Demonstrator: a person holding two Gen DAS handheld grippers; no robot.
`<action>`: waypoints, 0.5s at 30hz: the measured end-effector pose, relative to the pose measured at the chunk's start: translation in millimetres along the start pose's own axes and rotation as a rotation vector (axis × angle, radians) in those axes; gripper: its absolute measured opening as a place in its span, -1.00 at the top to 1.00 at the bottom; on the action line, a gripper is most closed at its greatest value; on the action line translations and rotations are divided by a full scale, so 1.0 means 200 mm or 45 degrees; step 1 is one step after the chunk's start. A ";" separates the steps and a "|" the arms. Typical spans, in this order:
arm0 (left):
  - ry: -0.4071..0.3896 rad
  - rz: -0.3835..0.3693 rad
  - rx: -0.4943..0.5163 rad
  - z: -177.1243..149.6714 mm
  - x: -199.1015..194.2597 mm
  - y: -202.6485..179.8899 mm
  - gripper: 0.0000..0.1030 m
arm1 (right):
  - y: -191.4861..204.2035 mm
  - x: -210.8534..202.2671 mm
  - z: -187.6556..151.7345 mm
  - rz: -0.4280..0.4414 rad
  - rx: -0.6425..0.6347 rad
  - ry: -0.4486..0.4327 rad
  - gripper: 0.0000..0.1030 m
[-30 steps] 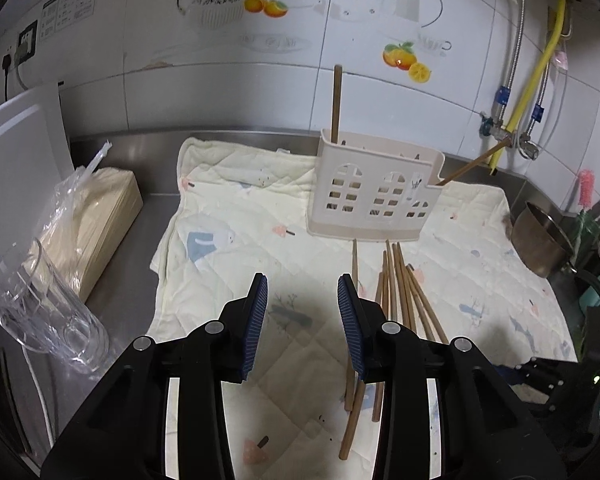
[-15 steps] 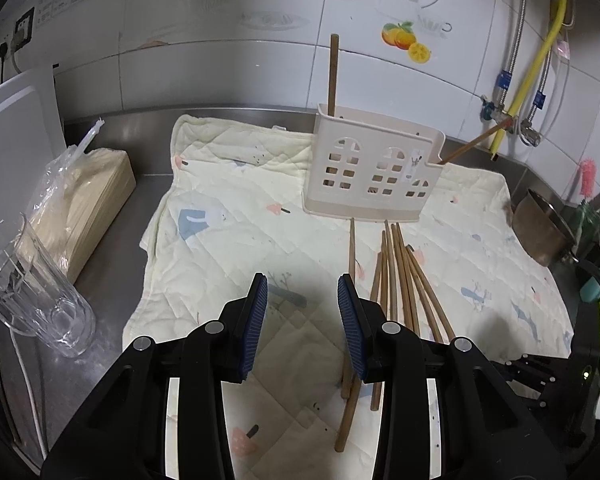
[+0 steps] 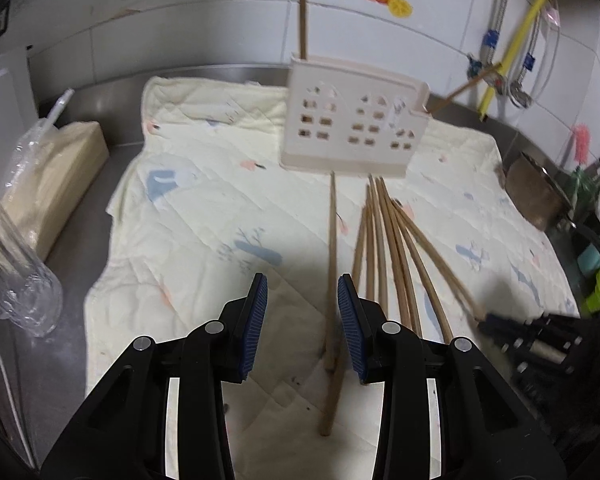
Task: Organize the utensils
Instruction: 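Close the right tool on a chopstick while the left tool grasps another chopstick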
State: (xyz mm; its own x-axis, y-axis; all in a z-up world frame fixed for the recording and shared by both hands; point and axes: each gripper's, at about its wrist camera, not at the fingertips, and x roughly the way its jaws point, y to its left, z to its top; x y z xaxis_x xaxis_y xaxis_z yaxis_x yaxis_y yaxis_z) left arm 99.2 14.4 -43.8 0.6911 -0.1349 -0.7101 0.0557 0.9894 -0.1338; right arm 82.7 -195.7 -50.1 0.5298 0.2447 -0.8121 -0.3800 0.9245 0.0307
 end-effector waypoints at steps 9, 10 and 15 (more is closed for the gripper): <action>0.086 -0.080 0.041 -0.05 0.14 -0.09 0.54 | -0.07 -0.24 0.16 -0.027 0.005 -0.190 0.87; 0.095 -0.082 0.043 -0.05 0.16 -0.09 0.57 | -0.07 -0.26 0.18 -0.024 0.003 -0.203 0.87; 0.130 -0.085 0.033 -0.05 0.24 -0.09 0.74 | -0.09 -0.34 0.28 -0.015 -0.004 -0.274 0.87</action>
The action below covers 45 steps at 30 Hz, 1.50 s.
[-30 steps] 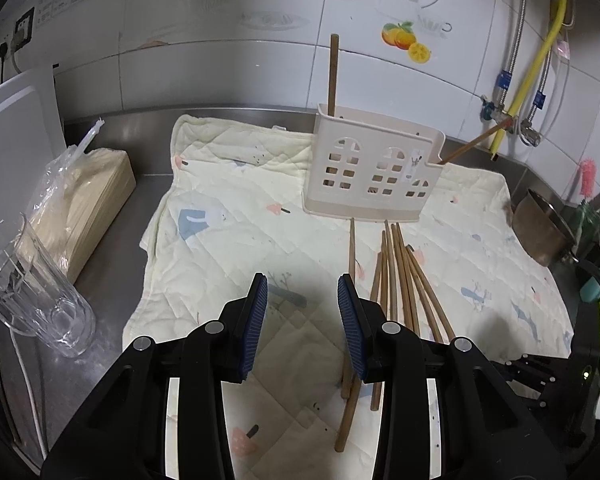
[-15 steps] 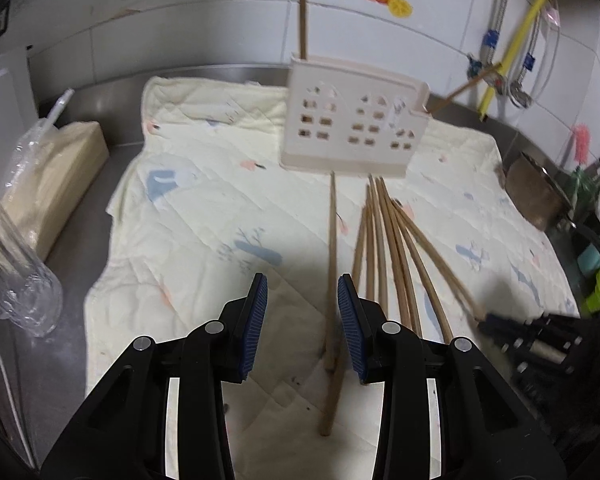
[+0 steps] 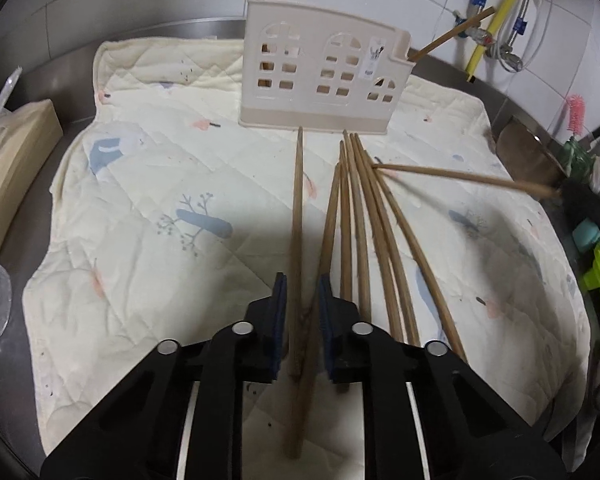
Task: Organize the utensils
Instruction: 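Close the right tool on a chopstick while the left tool grasps another chopstick, then raise the left tool's chopstick over the holder while the right tool carries its own there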
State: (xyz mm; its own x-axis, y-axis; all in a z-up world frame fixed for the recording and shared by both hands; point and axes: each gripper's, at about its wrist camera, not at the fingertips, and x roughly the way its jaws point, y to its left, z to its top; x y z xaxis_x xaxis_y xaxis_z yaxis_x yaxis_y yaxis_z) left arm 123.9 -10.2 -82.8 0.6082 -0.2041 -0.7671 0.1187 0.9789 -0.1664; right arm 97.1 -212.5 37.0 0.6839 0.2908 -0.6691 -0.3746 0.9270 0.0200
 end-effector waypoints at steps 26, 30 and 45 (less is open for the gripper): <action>0.023 0.018 -0.037 0.06 0.09 0.02 0.90 | -0.02 0.00 0.21 0.029 -0.058 -0.044 0.87; -0.037 -0.004 -0.011 0.10 -0.03 0.00 0.90 | -0.05 0.01 0.26 0.028 -0.062 -0.032 0.87; -0.129 -0.032 0.078 0.21 -0.28 -0.04 0.90 | -0.06 0.01 0.39 0.040 -0.108 -0.043 0.87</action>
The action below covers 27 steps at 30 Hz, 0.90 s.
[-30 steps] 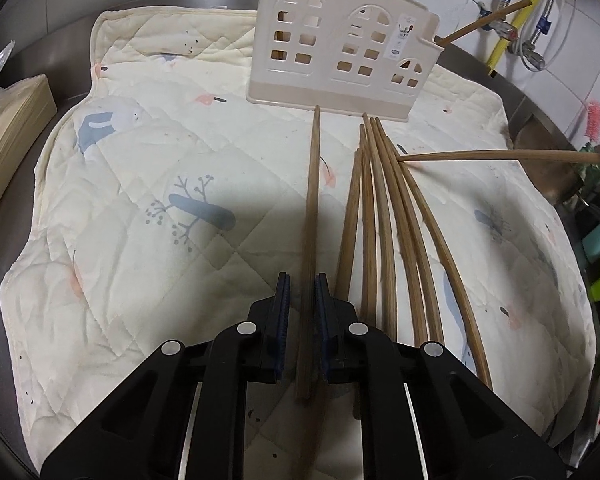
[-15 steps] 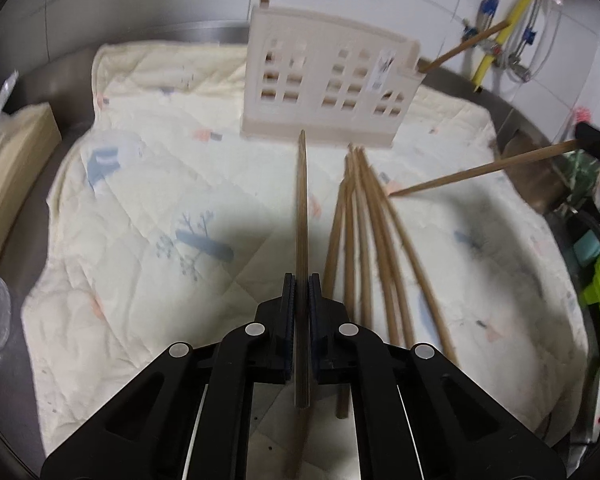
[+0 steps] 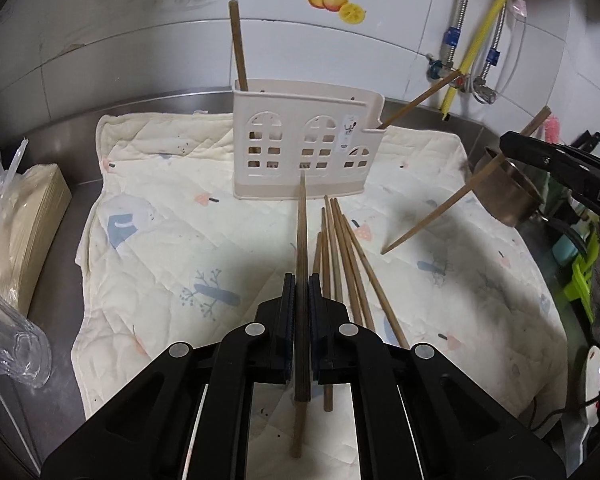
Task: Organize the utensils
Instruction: 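Raise the left tool's chopstick over the holder while the right tool carries its own there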
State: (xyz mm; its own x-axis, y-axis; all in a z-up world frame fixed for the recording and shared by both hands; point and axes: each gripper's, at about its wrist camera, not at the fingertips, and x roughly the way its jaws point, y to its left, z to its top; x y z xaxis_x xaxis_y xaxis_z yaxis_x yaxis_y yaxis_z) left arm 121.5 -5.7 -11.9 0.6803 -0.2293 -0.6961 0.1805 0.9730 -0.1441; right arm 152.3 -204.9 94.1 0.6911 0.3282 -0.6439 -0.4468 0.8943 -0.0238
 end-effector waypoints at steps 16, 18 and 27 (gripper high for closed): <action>-0.148 -0.031 0.044 0.26 -0.17 -0.02 0.90 | -0.06 -0.06 0.20 -0.009 -0.002 -0.089 0.87; -0.179 -0.039 0.066 0.33 -0.20 -0.04 0.90 | -0.08 -0.08 0.28 -0.013 0.008 -0.119 0.87; -0.344 -0.038 0.141 0.65 -0.41 -0.08 0.90 | -0.18 -0.09 0.52 -0.048 0.034 -0.191 0.87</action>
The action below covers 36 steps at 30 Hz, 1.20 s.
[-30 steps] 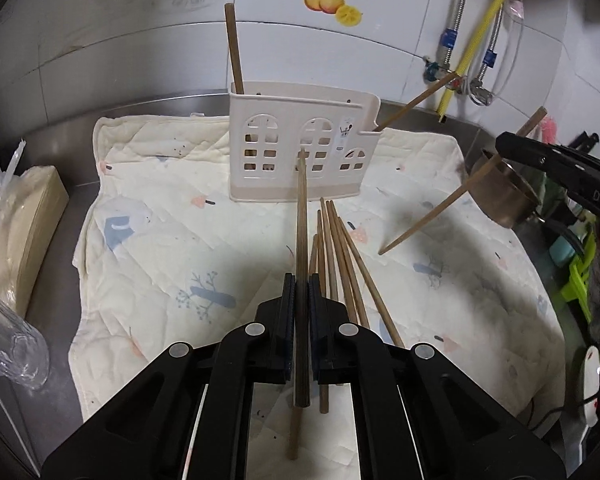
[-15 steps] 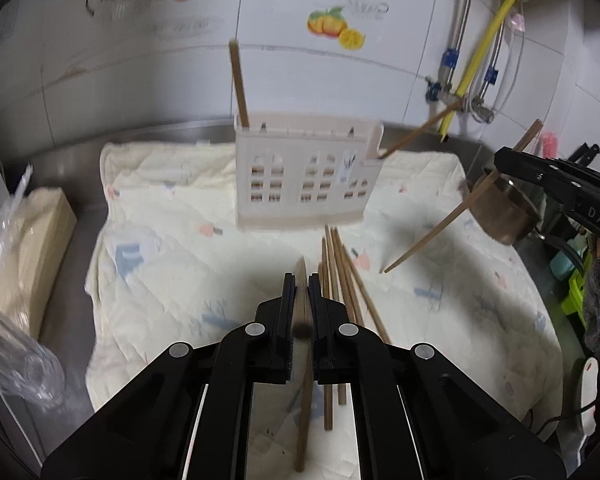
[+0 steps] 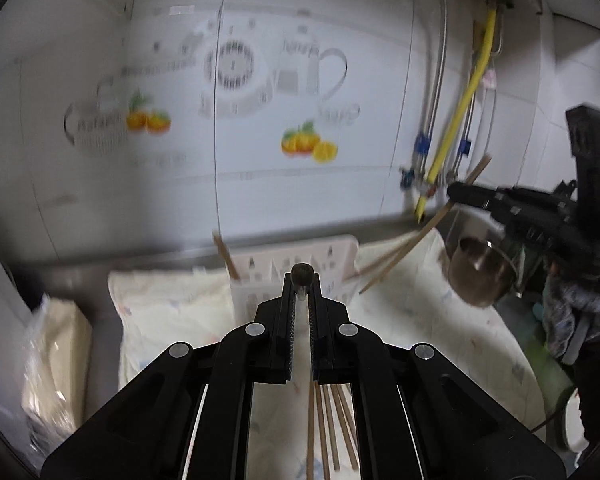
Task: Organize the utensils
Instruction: 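Raise the left tool's chopstick over the holder while the right tool carries its own there, then open the right tool over the holder while the left tool releases its chopstick into it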
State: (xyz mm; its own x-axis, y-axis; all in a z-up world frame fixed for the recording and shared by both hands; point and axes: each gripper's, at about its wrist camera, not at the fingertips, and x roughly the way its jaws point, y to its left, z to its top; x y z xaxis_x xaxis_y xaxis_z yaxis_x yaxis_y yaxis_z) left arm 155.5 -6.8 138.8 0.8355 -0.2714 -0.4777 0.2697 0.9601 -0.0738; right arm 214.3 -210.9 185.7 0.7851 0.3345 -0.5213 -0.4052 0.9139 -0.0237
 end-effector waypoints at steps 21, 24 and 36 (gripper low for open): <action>0.190 0.103 -0.021 0.14 0.44 0.15 0.90 | -0.08 0.35 0.06 -0.015 0.071 0.052 0.87; 0.206 0.082 -0.034 0.12 0.47 0.16 0.89 | -0.09 0.40 0.04 -0.018 0.084 0.078 0.87; 0.159 0.072 -0.084 0.10 0.42 0.18 0.84 | -0.14 0.42 0.00 -0.018 0.125 0.073 0.76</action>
State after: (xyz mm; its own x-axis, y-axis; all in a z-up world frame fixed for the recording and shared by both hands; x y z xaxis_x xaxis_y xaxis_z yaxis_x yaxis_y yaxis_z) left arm 244.1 3.5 113.7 0.7811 -0.2103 -0.5879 0.1884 0.9771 -0.0993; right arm 290.3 -207.9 142.7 0.7611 0.3105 -0.5695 -0.3442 0.9375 0.0511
